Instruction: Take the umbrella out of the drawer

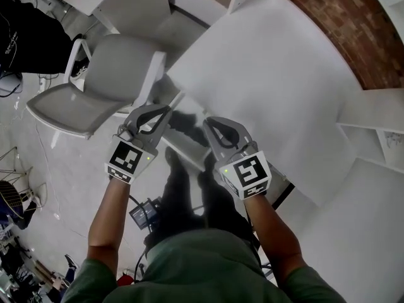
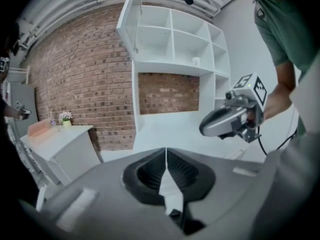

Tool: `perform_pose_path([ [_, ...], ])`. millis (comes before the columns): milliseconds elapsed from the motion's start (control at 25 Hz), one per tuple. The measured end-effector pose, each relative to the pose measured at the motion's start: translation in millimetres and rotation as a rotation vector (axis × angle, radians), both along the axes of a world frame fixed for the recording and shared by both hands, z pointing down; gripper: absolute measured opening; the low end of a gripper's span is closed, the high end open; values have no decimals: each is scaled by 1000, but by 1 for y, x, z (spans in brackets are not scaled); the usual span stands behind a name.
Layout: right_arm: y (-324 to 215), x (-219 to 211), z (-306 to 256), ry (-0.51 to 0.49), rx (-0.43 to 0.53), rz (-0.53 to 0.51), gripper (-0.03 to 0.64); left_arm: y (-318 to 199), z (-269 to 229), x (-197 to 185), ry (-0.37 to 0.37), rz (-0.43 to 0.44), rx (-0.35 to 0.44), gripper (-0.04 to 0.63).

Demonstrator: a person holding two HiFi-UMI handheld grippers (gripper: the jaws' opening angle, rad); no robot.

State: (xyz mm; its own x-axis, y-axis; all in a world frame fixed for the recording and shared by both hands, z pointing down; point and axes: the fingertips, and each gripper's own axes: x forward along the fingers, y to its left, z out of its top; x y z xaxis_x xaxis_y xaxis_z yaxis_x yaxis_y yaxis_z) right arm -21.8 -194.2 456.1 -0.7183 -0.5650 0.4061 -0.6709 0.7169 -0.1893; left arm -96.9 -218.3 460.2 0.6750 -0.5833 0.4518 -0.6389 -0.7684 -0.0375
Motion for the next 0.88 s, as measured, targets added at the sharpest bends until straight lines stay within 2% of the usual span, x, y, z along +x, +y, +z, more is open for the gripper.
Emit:
perform_pose_path([
  [360,-5,-1,78,44,-89,0,39,-7,78,8,-43,57,-112,17],
  [640,-10,4,139,80,-141,-14,54,-17,135,26,-73,101,-162,31],
  [880,-3,-1,200,110,-182,-34,64,-14,194,25,-124,151,-215,46],
])
